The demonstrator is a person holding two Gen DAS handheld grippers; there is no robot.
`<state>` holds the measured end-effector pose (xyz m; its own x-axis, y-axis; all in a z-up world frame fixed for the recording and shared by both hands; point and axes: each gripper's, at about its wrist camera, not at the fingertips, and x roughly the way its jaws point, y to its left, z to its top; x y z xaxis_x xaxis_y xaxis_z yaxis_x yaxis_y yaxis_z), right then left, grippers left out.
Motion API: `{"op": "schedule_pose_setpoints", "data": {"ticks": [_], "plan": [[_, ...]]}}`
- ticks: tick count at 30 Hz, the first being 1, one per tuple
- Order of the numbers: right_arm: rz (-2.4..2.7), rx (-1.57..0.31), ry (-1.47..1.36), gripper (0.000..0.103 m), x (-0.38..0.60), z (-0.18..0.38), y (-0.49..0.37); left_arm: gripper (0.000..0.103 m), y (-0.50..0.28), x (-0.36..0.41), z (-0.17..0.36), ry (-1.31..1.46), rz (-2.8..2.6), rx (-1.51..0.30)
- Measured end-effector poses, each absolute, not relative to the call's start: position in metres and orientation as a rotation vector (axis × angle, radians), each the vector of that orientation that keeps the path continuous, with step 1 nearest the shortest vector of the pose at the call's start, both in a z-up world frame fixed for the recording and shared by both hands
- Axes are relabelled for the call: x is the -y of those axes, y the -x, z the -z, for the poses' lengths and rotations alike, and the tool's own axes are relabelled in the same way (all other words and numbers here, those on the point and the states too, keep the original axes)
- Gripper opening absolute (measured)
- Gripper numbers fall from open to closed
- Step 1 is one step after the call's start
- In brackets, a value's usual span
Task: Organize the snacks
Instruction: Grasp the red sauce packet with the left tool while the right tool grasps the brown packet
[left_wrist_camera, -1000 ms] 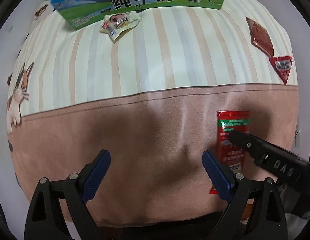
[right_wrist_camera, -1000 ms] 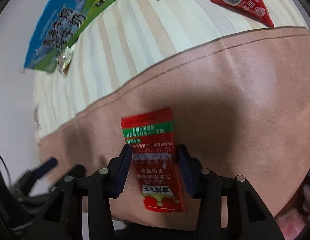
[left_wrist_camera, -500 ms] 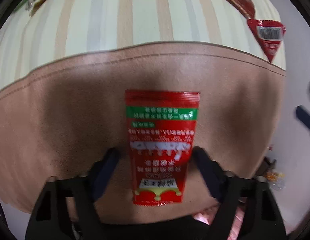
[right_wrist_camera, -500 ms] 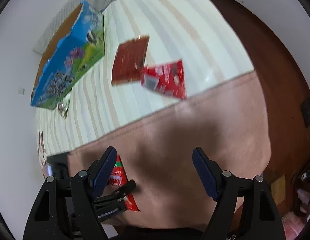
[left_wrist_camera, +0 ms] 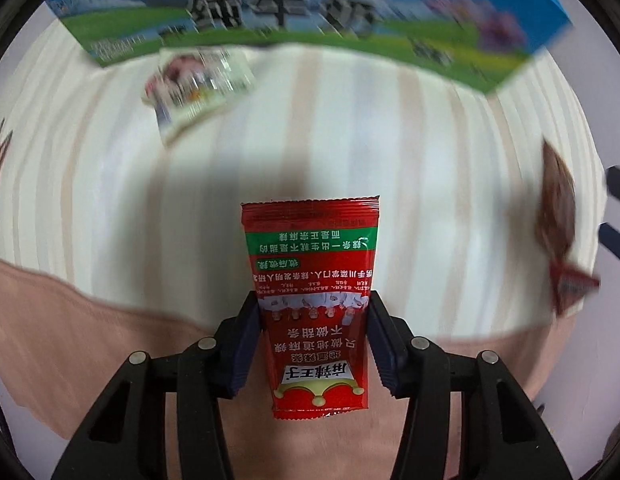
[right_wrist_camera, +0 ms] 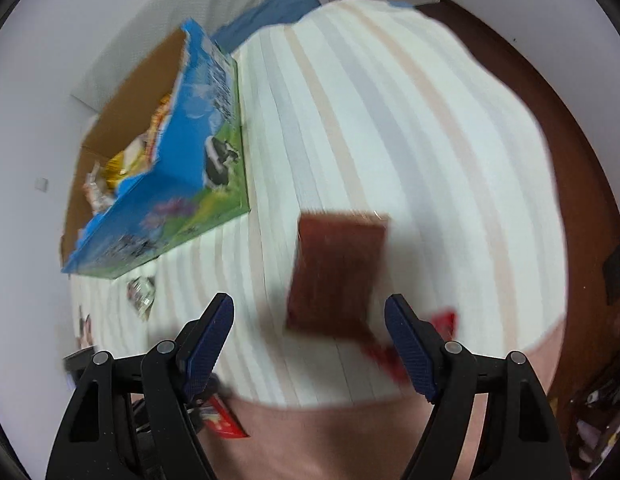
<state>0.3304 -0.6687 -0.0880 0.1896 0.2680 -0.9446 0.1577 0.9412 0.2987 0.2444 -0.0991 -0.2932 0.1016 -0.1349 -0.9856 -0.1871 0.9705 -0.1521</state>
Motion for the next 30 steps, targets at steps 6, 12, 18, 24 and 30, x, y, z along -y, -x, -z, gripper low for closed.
{"op": "schedule_pose_setpoints", "data": {"ticks": [6, 12, 18, 24, 30], "plan": [[-0.011, -1.504, -0.123, 0.068, 0.639, 0.133, -0.374, 0.048, -0.251, 0.088, 0.299, 0.272, -0.042, -1.480], [-0.134, -1.455, 0.093, 0.058, 0.593, 0.126, -0.347, 0.048, -0.255, 0.084, 0.306, 0.207, -0.013, -1.479], [-0.205, -1.506, 0.091, 0.059, 0.566, 0.138, -0.294, 0.048, -0.217, 0.077, 0.319, 0.156, 0.007, -1.492], [-0.184, -1.533, -0.112, 0.081, 0.587, 0.137, -0.286, 0.057, -0.209, 0.075, 0.325, 0.174, 0.041, -1.494], [-0.175, -1.538, -0.033, 0.085, 0.587, 0.140, -0.278, 0.070, -0.200, 0.043, 0.341, 0.274, 0.049, -1.512]]}}
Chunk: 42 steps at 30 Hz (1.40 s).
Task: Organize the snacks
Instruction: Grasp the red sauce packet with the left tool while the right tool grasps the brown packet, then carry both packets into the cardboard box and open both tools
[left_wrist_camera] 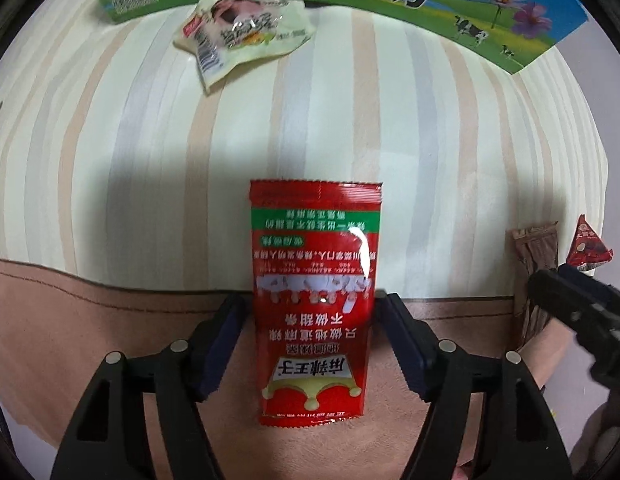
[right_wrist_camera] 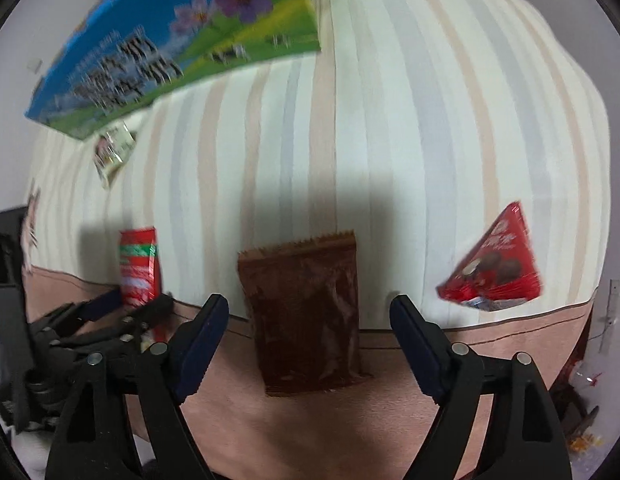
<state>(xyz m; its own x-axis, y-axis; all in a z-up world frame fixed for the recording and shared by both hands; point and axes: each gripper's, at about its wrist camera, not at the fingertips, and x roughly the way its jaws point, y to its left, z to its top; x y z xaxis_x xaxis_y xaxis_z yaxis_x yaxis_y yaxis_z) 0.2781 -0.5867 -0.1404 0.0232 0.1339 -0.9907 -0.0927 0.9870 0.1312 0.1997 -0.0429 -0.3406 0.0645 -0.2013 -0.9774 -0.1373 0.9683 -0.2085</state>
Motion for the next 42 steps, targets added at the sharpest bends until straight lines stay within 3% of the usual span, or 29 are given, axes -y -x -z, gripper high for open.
{"op": "schedule_pose_setpoints", "data": {"ticks": [4, 6, 7, 9, 11, 25, 35, 42], "plan": [[-0.149, -1.506, 0.058, 0.085, 0.575, 0.151, -0.281, 0.070, -0.193, 0.047, 0.346, 0.267, 0.031, -1.507], [-0.138, -1.469, 0.123, 0.083, 0.573, 0.152, -0.267, 0.061, -0.193, 0.052, 0.346, 0.249, 0.018, -1.500], [-0.135, -1.447, 0.139, 0.080, 0.570, 0.152, -0.264, 0.051, -0.191, 0.061, 0.341, 0.240, 0.018, -1.495], [-0.138, -1.421, 0.153, 0.065, 0.568, 0.151, -0.259, 0.048, -0.201, 0.070, 0.336, 0.231, 0.017, -1.490], [-0.143, -1.404, 0.140, 0.060, 0.564, 0.150, -0.251, 0.046, -0.202, 0.064, 0.331, 0.237, 0.013, -1.489], [-0.233, -1.333, -0.172, 0.059, 0.580, 0.091, -0.229, 0.045, -0.211, 0.051, 0.248, 0.243, 0.065, -1.390], [-0.360, -1.181, -0.276, 0.059, 0.556, 0.000, -0.307, 0.045, -0.288, 0.021, 0.126, 0.281, 0.124, -1.213], [-0.396, -1.143, -0.243, 0.059, 0.519, -0.028, -0.394, 0.045, -0.380, -0.012, 0.104, 0.184, 0.057, -1.198]]}}
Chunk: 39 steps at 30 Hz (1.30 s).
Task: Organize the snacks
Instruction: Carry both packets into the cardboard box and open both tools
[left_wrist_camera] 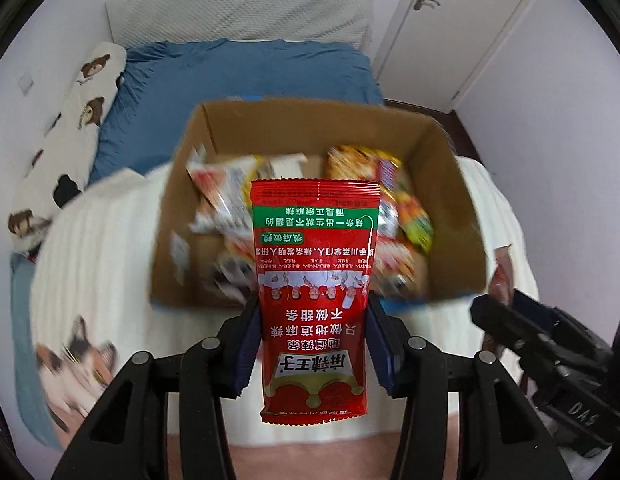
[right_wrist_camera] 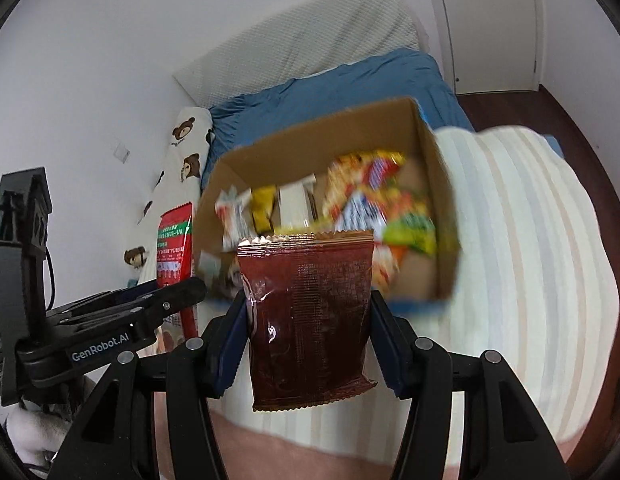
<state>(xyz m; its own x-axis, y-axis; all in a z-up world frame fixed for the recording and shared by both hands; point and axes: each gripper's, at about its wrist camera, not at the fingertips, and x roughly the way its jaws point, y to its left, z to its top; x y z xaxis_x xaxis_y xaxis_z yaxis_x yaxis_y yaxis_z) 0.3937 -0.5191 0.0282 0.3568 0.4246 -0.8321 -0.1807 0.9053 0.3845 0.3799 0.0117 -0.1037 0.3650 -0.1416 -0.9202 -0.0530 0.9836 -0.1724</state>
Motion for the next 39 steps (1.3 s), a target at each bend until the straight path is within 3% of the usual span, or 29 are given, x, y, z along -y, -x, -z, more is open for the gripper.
{"op": "schedule_pose_setpoints", "data": {"ticks": [10, 16, 17, 18, 20, 23, 24, 25, 26, 39], "plan": [[-0.367, -1.295, -0.217, 0.059, 0.461, 0.031, -0.481, 0.045, -0.472, -0.057, 0.174, 0.170, 0.011, -1.393], [-0.328, -1.403, -0.217, 0.061, 0.453, 0.077, -0.502, 0.048, -0.481, -0.063, 0.212, 0.215, 0.037, -1.514], [-0.312, -1.428, -0.222, 0.069, 0.454, 0.084, -0.504, 0.048, -0.480, -0.066, 0.218, 0.228, 0.019, -1.529], [-0.300, -1.452, -0.217, 0.089, 0.453, 0.090, -0.506, 0.048, -0.480, -0.068, 0.222, 0.237, 0.012, -1.537], [-0.285, -1.470, -0.190, 0.099, 0.452, 0.097, -0.507, 0.055, -0.479, -0.070, 0.228, 0.251, 0.014, -1.546], [-0.260, -1.478, -0.155, 0.099, 0.454, 0.101, -0.505, 0.059, -0.477, -0.074, 0.229, 0.264, 0.001, -1.535], [-0.253, -1.481, -0.149, 0.099, 0.454, 0.102, -0.505, 0.066, -0.477, -0.074, 0.229, 0.266, 0.002, -1.531], [-0.249, -1.481, -0.139, 0.099, 0.454, 0.101, -0.505, 0.085, -0.477, -0.074, 0.228, 0.264, -0.001, -1.524], [-0.245, -1.481, -0.130, 0.099, 0.454, 0.101, -0.505, 0.093, -0.477, -0.075, 0.227, 0.256, -0.010, -1.518], [-0.228, -1.435, -0.089, 0.100, 0.468, 0.072, -0.488, 0.094, -0.463, -0.062, 0.181, 0.222, -0.009, -1.395]]}}
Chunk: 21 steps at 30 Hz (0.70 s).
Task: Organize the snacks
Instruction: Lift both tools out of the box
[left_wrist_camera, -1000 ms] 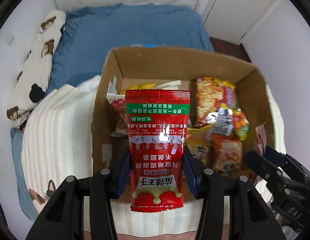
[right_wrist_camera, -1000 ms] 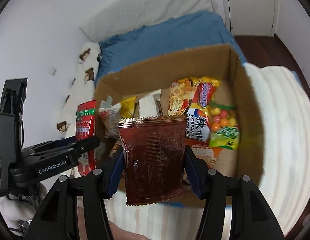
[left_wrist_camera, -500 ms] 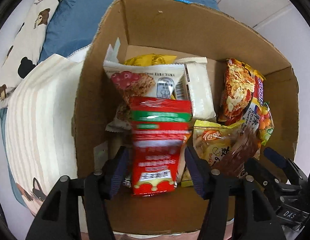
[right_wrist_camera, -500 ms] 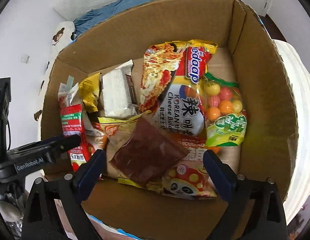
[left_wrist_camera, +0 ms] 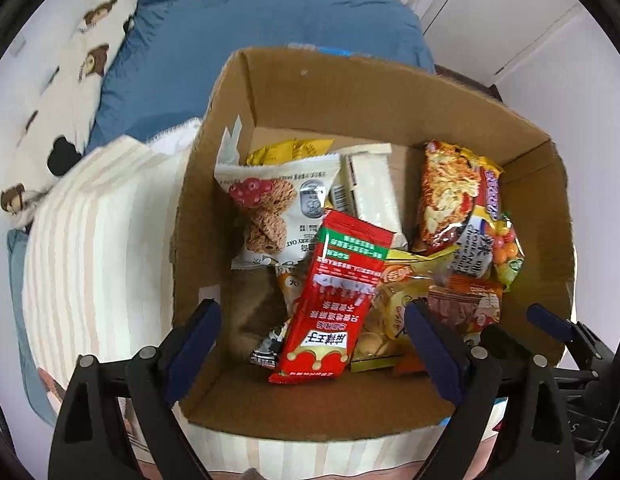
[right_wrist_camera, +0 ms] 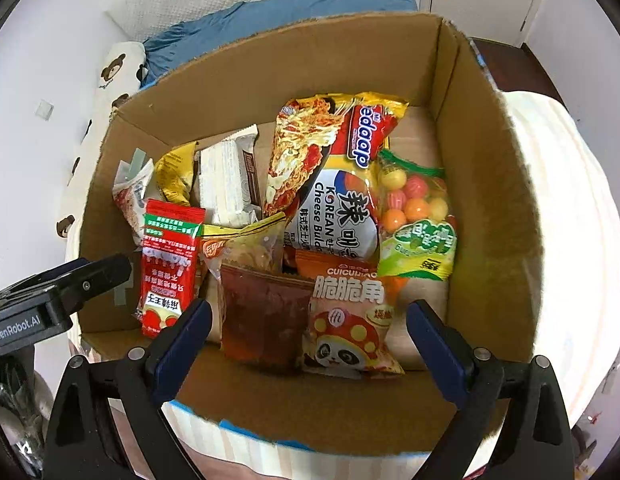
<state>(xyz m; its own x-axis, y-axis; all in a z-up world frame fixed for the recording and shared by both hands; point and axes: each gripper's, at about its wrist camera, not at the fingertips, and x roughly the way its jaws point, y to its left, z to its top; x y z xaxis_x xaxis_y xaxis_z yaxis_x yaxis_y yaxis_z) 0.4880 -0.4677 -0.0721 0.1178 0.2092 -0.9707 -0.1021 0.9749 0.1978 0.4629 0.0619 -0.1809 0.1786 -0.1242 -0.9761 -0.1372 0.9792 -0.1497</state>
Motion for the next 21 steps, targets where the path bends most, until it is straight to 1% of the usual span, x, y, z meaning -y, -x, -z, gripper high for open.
{"op": "schedule_pose_setpoints", "data": {"ticks": [11, 21], "plan": [[-0.230, -1.286, -0.028, 0.100, 0.475, 0.016, -0.443, 0.094, -0.408, -0.046, 0.115, 0.114, -0.057, -1.134], [-0.234, -1.177, -0.060, 0.100, 0.493, -0.033, -0.393, 0.094, -0.361, -0.039, 0.076, 0.101, -0.069, -1.019]]}}
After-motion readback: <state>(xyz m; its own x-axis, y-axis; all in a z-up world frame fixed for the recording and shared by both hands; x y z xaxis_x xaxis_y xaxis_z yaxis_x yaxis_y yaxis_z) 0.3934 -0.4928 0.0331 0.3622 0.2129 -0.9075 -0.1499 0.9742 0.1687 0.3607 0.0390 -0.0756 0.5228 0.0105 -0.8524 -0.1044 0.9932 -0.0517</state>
